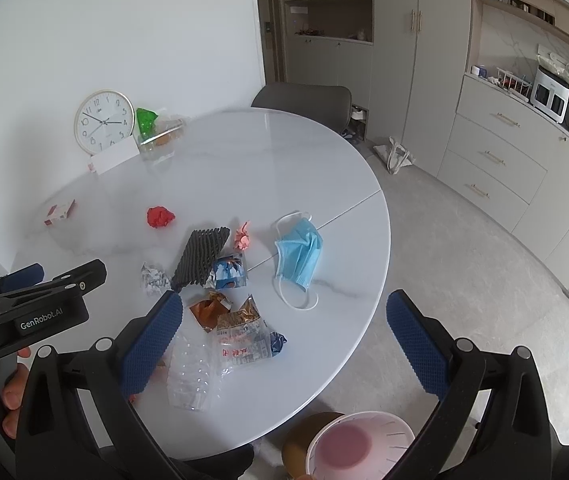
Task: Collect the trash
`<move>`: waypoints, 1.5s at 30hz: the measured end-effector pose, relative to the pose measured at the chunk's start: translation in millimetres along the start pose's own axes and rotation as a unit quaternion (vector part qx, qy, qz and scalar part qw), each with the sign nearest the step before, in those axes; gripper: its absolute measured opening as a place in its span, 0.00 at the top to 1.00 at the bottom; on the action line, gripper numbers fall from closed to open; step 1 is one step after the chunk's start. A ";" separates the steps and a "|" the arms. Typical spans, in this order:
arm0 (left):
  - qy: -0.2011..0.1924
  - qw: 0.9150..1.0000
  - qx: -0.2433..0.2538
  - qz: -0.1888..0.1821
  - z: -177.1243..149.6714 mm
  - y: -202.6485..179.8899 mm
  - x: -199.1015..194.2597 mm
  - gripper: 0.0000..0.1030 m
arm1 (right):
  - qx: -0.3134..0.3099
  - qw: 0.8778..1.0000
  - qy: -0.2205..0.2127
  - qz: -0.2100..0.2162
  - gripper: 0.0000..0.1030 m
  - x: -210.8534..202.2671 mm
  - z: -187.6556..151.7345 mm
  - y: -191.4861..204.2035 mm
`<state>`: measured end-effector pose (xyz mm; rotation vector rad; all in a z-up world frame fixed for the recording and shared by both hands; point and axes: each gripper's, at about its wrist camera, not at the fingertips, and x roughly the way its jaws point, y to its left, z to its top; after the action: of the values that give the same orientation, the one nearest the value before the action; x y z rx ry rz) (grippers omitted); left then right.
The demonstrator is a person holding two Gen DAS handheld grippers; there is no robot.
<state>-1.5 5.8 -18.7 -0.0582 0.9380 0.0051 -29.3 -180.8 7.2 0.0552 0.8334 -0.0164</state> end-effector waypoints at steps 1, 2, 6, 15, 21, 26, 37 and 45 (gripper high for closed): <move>0.000 1.000 0.000 0.000 -0.8 0.0 0.3 0.06 | 0.000 1.000 0.000 0.000 0.02 0.5 0.5 0.2; 0.000 1.000 -0.001 0.000 -1.4 0.1 0.3 0.06 | 0.000 1.000 0.000 0.000 0.02 0.6 0.8 0.3; 0.000 1.000 -0.002 0.002 -1.5 -0.3 0.2 0.06 | 0.000 1.000 0.001 -0.001 0.02 1.1 0.5 1.8; 0.001 1.000 -0.002 0.002 -0.5 0.3 -0.6 0.06 | 0.000 1.000 0.002 -0.001 0.02 0.9 1.4 1.8; 0.001 1.000 -0.002 0.002 -0.4 0.4 -0.8 0.06 | 0.001 1.000 0.003 -0.001 0.02 1.7 1.2 2.0; 0.002 1.000 -0.002 0.002 0.7 1.0 -0.9 0.06 | 0.001 1.000 0.003 -0.001 0.02 1.6 1.4 2.1; 0.002 1.000 -0.003 0.002 1.0 2.0 -1.3 0.06 | 0.000 1.000 0.004 -0.001 0.02 1.2 1.6 1.6; 0.003 1.000 -0.003 0.003 -1.0 3.4 -2.2 0.06 | 0.001 1.000 0.004 -0.001 0.02 1.4 2.3 1.5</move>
<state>-3.8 9.3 -17.7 -0.0606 0.9437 0.0119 -26.6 -179.4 7.8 0.0562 0.8413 -0.0180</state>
